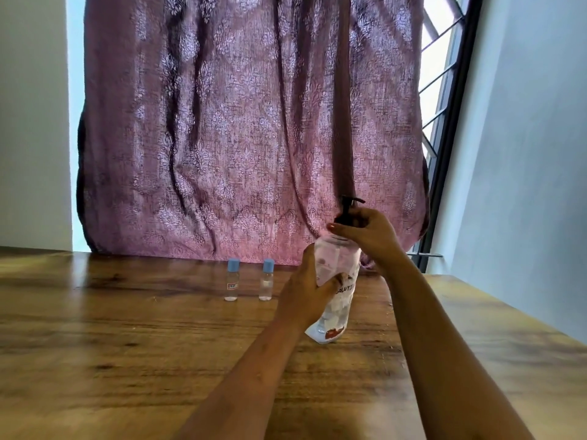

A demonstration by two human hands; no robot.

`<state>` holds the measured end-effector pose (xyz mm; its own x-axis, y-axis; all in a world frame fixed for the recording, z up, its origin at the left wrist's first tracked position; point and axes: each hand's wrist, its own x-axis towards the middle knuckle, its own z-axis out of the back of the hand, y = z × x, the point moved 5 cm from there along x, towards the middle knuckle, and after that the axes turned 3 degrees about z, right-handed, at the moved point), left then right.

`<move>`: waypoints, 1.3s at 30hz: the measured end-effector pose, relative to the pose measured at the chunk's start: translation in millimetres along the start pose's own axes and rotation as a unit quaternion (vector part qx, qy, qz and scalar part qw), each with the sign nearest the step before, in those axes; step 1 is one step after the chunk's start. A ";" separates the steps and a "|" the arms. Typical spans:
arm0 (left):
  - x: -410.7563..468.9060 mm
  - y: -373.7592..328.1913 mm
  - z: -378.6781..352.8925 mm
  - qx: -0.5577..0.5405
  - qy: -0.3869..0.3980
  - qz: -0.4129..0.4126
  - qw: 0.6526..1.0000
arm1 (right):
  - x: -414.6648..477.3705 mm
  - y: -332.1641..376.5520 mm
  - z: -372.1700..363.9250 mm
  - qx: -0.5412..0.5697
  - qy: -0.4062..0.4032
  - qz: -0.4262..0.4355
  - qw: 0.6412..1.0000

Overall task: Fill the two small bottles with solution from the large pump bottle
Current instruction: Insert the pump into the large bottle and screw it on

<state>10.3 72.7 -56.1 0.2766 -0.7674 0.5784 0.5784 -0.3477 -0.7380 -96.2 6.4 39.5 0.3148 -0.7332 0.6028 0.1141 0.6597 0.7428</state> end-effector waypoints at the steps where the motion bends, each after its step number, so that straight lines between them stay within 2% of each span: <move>1: -0.1 0.2 0.0 -0.001 0.001 -0.003 1.000 | 1.1 1.4 -0.9 -0.063 -0.045 -0.001 0.997; 3: -0.4 -0.3 0.5 -0.008 0.001 -0.006 1.000 | 0.9 4.1 -6.9 -0.135 -0.099 -0.009 0.986; 6: -1.1 1.5 1.8 -0.024 0.002 0.005 1.000 | 1.0 0.5 -21.5 -0.110 -0.071 -0.017 0.991; 8: -0.7 2.4 2.4 -0.028 0.004 0.008 1.000 | 0.1 1.1 -27.4 -0.025 0.001 -0.009 1.000; 10: -0.5 3.2 1.9 -0.030 0.008 0.010 0.999 | -2.2 0.7 -24.9 0.098 0.064 -0.016 0.993; 13: -0.6 1.9 0.3 -0.023 0.016 0.008 1.000 | -3.6 -3.2 -10.6 0.186 0.095 -0.020 0.978; 16: -1.0 0.3 -1.5 -0.032 0.025 0.009 0.999 | -5.2 -0.6 -2.0 0.135 0.086 -0.003 0.987; 19: -0.6 5.5 -2.0 -0.062 0.028 0.029 0.997 | -2.8 1.2 -2.1 0.062 0.036 0.000 0.997; 25: 3.4 10.4 -2.4 -0.092 0.026 0.048 0.994 | -0.5 -0.4 -3.2 -0.020 -0.009 0.014 1.000; 27: 3.2 10.9 -2.7 -0.093 0.024 0.047 0.994 | -1.4 -0.7 -3.4 -0.009 0.010 0.019 1.000; 32: 3.6 12.8 -3.4 -0.089 0.024 0.049 0.994 | -9.1 -6.3 -3.8 0.101 0.069 0.022 0.992; 35: 3.7 12.1 -3.6 -0.087 0.021 0.043 0.995 | -7.2 -5.8 -3.6 0.075 0.050 0.023 0.996; 39: 6.5 10.8 -2.0 -0.067 0.013 0.035 0.997 | -2.6 -8.3 -4.3 -0.012 -0.021 0.031 0.999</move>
<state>16.9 62.9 -61.0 0.2917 -0.8052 0.5163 0.4496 -0.3610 -0.8170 -93.9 3.6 30.5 0.2818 -0.6974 0.6589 0.1191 0.7069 0.6972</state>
